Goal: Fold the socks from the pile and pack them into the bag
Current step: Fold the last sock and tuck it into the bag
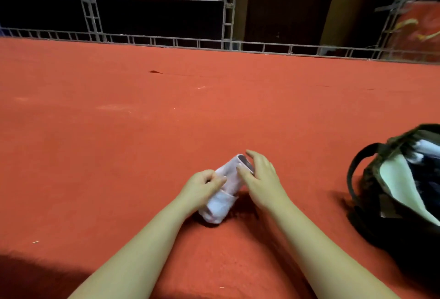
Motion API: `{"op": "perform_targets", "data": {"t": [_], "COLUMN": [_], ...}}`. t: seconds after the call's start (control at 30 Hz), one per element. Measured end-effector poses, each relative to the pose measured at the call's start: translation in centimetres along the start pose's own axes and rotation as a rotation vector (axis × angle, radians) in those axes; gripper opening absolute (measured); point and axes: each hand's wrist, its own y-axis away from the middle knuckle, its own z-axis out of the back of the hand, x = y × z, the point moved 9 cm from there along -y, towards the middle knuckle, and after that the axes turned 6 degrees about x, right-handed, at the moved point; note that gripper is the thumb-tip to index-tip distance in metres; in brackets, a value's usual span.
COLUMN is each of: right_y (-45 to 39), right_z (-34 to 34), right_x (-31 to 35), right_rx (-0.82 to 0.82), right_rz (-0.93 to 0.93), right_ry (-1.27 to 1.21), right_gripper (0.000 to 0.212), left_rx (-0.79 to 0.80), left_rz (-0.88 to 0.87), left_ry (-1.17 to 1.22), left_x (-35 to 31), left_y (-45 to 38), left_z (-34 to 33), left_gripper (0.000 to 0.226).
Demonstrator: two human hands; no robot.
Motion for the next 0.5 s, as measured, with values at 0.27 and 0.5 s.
{"op": "perform_targets", "data": {"t": [0.27, 0.5], "right_y": [2.4, 3.3], "right_z": [4.1, 6.5], "right_x": [-5.6, -7.5], "right_rx": [0.242, -0.103], "right_rz": [-0.177, -0.251], "right_ry": [-0.361, -0.631], "right_gripper": [0.011, 0.012], "left_rx": [0.031, -0.218], "left_rz": [-0.234, -0.183], "left_ry": [0.080, 0.101], "left_x": [-5.0, -7.4], "left_y": [-1.4, -0.6], "left_z": [-5.7, -4.6], "left_gripper": [0.037, 0.035]}}
